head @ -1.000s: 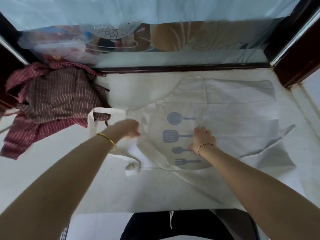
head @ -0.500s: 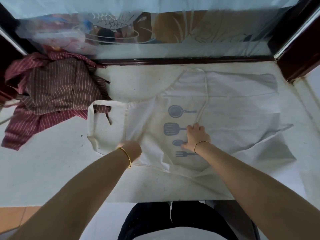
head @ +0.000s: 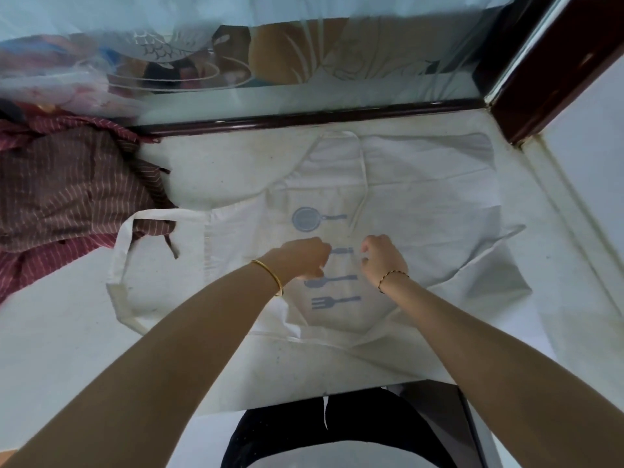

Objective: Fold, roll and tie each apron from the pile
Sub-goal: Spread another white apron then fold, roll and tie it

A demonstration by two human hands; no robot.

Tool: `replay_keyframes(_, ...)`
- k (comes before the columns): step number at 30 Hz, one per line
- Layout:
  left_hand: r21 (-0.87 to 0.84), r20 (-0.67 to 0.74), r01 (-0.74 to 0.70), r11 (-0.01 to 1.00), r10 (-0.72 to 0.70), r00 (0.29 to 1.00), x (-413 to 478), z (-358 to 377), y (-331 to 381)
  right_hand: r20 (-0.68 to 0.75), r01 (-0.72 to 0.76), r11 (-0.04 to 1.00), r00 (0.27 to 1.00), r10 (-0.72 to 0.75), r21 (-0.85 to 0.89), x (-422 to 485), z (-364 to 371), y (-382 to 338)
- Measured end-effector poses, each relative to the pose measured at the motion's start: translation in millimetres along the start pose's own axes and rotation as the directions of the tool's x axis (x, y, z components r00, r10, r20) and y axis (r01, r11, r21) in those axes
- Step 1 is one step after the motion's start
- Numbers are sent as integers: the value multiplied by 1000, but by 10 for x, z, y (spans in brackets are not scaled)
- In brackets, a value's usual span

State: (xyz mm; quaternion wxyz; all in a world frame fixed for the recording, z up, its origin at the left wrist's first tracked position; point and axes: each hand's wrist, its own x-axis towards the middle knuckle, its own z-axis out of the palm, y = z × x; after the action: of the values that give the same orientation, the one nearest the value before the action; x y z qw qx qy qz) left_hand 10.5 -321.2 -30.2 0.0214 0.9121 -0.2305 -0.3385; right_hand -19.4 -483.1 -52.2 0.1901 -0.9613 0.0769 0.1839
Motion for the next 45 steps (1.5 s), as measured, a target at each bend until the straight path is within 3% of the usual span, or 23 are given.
replay_keyframes(4,13,-129,-33,999,34,991,324,44,141,65,-40,986,997,51,-165,-42,-106,284)
replay_keyframes(9,176,-80,-23,984,37,996,612,3,248,227,41,971,974,14,-236,-90,-239,567)
replay_keyframes(13,256,-168,6,967,38,985,689,14,289,527,192,949,849,-33,-250,-95,-418,601)
replay_keyframes(16,273,-236,33,961,34,971,729,-14,298,599,341,848,800,-34,-407,-147,-460,589)
replay_keyframes(22,196,-240,41,980,7,971,790,-117,253,433,459,673,873,-222,-580,-212,-301,726)
replay_keyframes(24,80,-225,36,996,-17,974,835,-160,191,458,473,669,862,-218,-573,-154,-354,736)
replay_keyframes(27,-191,-275,62,980,-114,955,871,-316,81,497,382,749,864,-81,-541,70,-592,634)
replay_keyframes(29,-342,-374,58,938,-192,908,867,-511,8,412,254,787,911,1,-563,270,-882,440)
replay_keyframes(31,-505,-409,16,863,-256,876,814,-760,-27,223,137,794,975,-2,-592,466,-1224,174)
replay_keyframes(34,-793,-187,-41,608,-179,966,686,-1168,-58,-54,50,802,993,-101,-596,831,-1593,-276)
replay_keyframes(35,-806,-114,-30,591,-106,988,634,-1283,-80,-134,42,819,981,-144,-573,966,-1671,-425)
replay_keyframes(38,-729,-1,-7,685,10,1000,587,-1507,-188,-336,96,890,903,-266,-445,1369,-1826,-787)
replay_keyframes(40,-702,-22,7,712,-32,999,693,-1598,-298,-389,206,920,859,-333,-334,1573,-1886,-964)
replay_keyframes(42,-710,-126,-11,704,-111,986,870,-1704,-407,-356,318,932,863,-360,-172,1715,-1877,-1085)
replay_keyframes(45,-718,-335,19,696,-370,866,1154,-1845,-656,-361,323,935,863,-355,-146,1807,-1747,-1037)
